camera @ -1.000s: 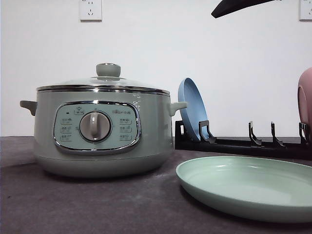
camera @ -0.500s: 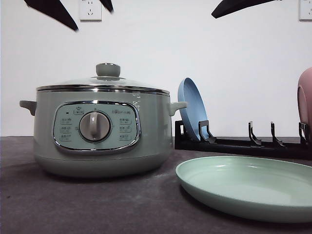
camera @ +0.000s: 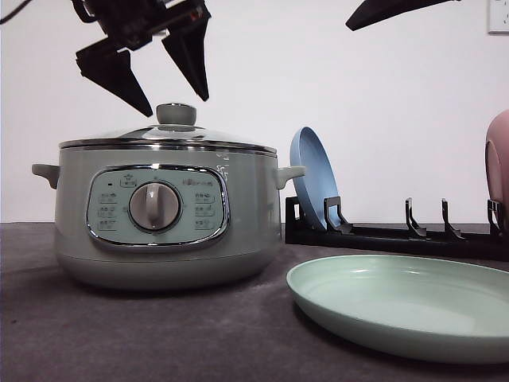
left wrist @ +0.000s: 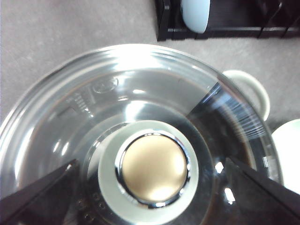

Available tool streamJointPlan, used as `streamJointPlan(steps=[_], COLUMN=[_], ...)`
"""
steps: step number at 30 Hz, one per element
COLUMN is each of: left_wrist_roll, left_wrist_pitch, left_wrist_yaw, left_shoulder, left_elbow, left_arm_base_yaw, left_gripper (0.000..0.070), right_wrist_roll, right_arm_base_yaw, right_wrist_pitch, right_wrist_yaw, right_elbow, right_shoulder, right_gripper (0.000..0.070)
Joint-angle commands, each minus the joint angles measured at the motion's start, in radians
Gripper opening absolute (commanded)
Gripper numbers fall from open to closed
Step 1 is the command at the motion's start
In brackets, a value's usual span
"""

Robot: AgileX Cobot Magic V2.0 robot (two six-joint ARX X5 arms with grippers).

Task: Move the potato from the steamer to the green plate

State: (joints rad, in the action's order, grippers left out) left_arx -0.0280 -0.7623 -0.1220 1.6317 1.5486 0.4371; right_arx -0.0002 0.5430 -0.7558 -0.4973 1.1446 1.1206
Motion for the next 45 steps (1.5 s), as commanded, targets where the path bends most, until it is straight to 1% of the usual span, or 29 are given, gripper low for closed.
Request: streamJointPlan(steps=[1, 7, 16, 17, 20, 24, 25, 28, 30, 34, 36, 38, 40, 42, 43, 44, 45], left_wrist_roll=[-0.014, -0.014, -0.016, -0.016, -0.016, -0.014, -0.013, -0.012, -0.012, -0.013, -0.013, -0.013, -0.013, -0.013, -0.013, -0.013, -0.013], left_wrist_pitch=[0.011, 0.028, 0.015, 0.015, 0.017, 0.017, 0.017, 0.014, 0.014, 0.011, 0.002, -0.009, -0.017, -0.027, -0.031, -0.034, -0.035], left_wrist_yaw=[0.006, 0.018, 0.019, 0.019, 0.019, 0.027, 0.033, 0.037, 0.037, 0.037, 0.037, 0.037, 0.037, 0.037, 0.037, 0.037, 0.037], left_shoulder=[0.028, 0.041, 0.061, 0.062, 0.062, 0.062, 0.062, 0.062, 0.062, 0.061, 0.061, 0.061, 0.061, 0.061, 0.061, 0.061, 0.061], left_elbow=[0.029, 0.029, 0.029, 0.029, 0.029, 0.029, 0.029, 0.029, 0.029, 0.029, 0.029, 0.029, 0.029, 0.029, 0.029, 0.029, 0.029], left_arm_base_yaw=[0.008, 0.019, 0.022, 0.022, 0.024, 0.026, 0.026, 0.026, 0.026, 0.026, 0.026, 0.026, 0.026, 0.026, 0.026, 0.026, 0.026], left_gripper=[0.0635, 0.0633, 0.0626, 0.0621, 0.0557, 0.053, 0.0506, 0.0402, 0.0354, 0.0296, 0.0293, 0.0267, 0.0184, 0.0068, 0.0025, 0.0003, 0.0], right_wrist_roll=[-0.011, -0.012, -0.016, -0.016, -0.016, -0.019, -0.019, -0.019, -0.02, -0.021, -0.022, -0.025, -0.027, -0.027, -0.027, -0.027, -0.026], right_arm_base_yaw=[0.006, 0.006, 0.006, 0.006, 0.006, 0.006, 0.006, 0.006, 0.006, 0.006, 0.006, 0.006, 0.006, 0.006, 0.006, 0.006, 0.006], right_wrist_pitch=[0.004, 0.004, 0.004, 0.004, 0.005, 0.007, 0.007, 0.008, 0.007, 0.008, 0.007, 0.007, 0.008, 0.008, 0.008, 0.008, 0.008], right_wrist_yaw=[0.001, 0.001, 0.001, 0.001, 0.001, 0.008, 0.009, 0.012, 0.026, 0.036, 0.036, 0.036, 0.036, 0.036, 0.036, 0.036, 0.037], right_elbow=[0.015, 0.015, 0.015, 0.015, 0.015, 0.015, 0.015, 0.015, 0.015, 0.015, 0.015, 0.015, 0.015, 0.015, 0.015, 0.015, 0.015], right_shoulder=[0.009, 0.009, 0.009, 0.009, 0.009, 0.009, 0.009, 0.009, 0.009, 0.009, 0.009, 0.009, 0.009, 0.009, 0.009, 0.009, 0.009], right_gripper=[0.0348, 0.0348, 0.0348, 0.0348, 0.0348, 0.0348, 0.0348, 0.0348, 0.0348, 0.0348, 0.0348, 0.0348, 0.0348, 0.0348, 0.0348, 0.0348, 0.0348])
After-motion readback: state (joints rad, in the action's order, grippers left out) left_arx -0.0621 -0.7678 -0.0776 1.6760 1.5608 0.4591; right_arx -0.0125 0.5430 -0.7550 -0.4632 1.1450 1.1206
